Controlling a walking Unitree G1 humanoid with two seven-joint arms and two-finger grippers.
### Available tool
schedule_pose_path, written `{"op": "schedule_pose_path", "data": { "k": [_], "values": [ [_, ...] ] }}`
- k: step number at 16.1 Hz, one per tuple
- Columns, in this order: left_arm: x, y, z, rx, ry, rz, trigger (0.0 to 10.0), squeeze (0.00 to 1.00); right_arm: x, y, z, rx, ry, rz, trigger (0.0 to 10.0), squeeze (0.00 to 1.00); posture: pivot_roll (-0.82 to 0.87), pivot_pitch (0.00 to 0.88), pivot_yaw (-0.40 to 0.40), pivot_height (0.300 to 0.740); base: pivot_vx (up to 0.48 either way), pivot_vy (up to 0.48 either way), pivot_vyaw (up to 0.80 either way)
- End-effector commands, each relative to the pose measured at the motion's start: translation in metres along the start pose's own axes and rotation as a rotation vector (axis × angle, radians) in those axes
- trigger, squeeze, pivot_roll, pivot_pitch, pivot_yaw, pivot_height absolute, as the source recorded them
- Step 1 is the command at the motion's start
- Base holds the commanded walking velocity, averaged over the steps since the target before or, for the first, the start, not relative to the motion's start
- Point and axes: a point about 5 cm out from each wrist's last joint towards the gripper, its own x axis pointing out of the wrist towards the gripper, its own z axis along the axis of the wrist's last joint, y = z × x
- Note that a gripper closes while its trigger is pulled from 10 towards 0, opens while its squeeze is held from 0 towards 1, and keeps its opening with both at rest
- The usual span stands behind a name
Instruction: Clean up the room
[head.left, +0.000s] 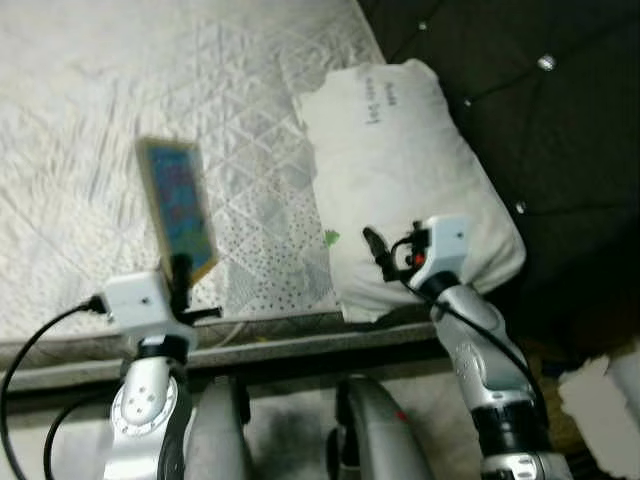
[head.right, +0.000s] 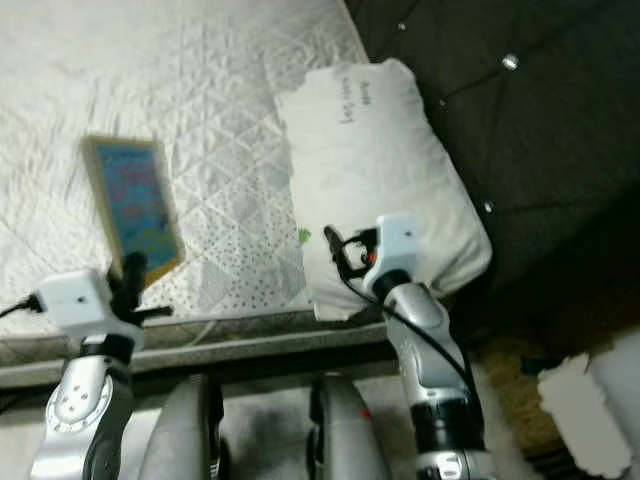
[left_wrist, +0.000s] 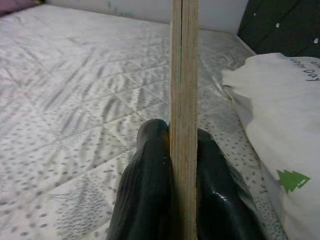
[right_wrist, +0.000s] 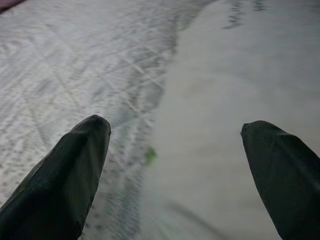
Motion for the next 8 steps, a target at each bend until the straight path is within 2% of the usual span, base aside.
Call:
{"op": "schedule_pose_path", "data": {
  "k": [1, 5, 8],
  "values": [
    [-0.0019, 0.0083, 0.0020, 0.014, -0.009, 0.031, 10.0, 0.00, 0.0012, 0.0079, -0.0021, 0.010, 0.002, 0.028, 10.0, 0.00, -0.03, 0.173, -0.048, 0.631, 0.000, 0.000, 0.00],
    [-0.0014, 0.0093, 0.0010, 0.012, 0.000, 0.041, 10.0, 0.00, 0.0016, 0.0080, -0.0019, 0.010, 0.002, 0.030, 10.0, 0.00, -0.02, 0.177, -0.050, 0.631, 0.000, 0.000, 0.00],
    [0.0008, 0.0089, 0.0003, -0.001, 0.006, 0.038, 10.0, 0.00, 0.0016, 0.0076, -0.0016, 0.013, -0.001, 0.031, 10.0, 0.00, -0.03, 0.182, -0.052, 0.611, 0.000, 0.000, 0.00]
  ]
}}
